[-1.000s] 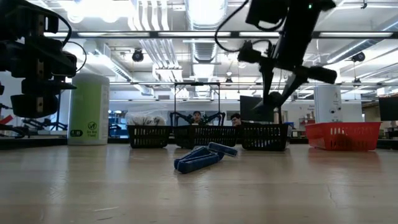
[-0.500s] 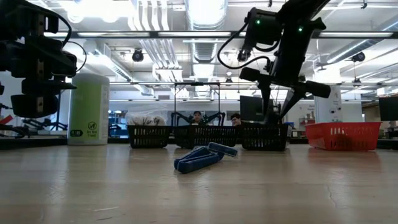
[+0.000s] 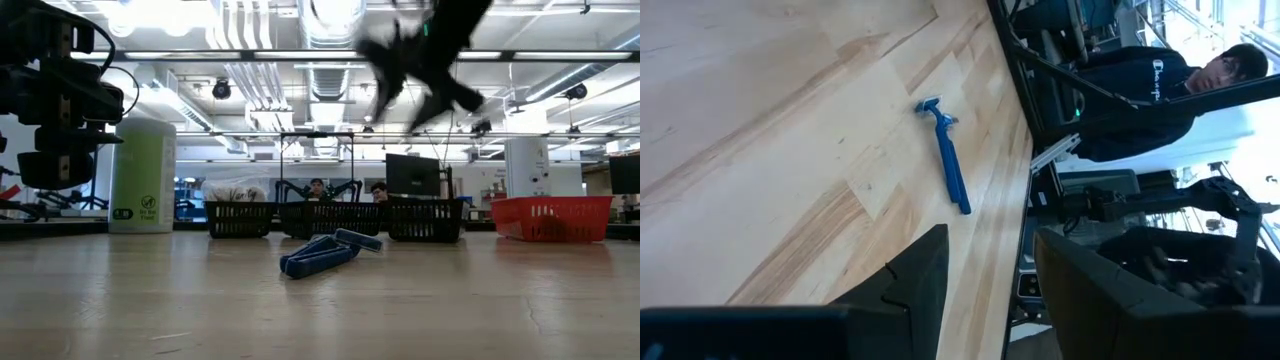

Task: Pick & Place Travel size toiletries
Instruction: Put the shave cream into the right black bin, then put the left razor into the middle black bin, then put the razor into the middle black bin

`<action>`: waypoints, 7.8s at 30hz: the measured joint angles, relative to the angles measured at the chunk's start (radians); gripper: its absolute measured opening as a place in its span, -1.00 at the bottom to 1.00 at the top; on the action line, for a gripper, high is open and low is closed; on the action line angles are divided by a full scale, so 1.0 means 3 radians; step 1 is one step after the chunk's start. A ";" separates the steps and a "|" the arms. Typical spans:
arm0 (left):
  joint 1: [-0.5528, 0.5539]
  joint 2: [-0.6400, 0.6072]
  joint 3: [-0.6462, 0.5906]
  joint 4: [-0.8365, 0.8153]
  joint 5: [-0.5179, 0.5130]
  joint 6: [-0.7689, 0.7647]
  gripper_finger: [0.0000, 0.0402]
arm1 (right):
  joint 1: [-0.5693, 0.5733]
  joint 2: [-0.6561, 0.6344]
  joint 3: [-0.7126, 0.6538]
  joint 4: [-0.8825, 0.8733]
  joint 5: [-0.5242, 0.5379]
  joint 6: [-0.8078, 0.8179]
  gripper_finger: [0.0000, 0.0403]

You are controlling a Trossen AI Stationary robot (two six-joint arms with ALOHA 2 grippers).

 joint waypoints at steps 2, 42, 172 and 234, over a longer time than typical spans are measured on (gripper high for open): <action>0.0000 0.0000 0.0000 0.0000 0.0000 0.0000 -0.23 | 0.0127 -0.0006 0.0162 0.0163 0.0185 -0.0275 0.27; -0.0058 0.1169 0.0663 0.0137 -0.0537 0.0168 -0.24 | 0.0575 0.0635 0.0477 -0.1415 -0.1265 0.1530 0.32; 0.1077 0.5587 0.4328 -0.0180 -0.1367 0.3300 -0.63 | 0.1134 -0.0469 -0.0078 -0.1350 0.0021 0.2519 0.78; -0.1278 0.6173 0.4477 -0.0877 -0.1710 0.1601 -0.44 | 0.1285 -0.0492 -0.0180 -0.1910 -0.0120 0.2608 0.81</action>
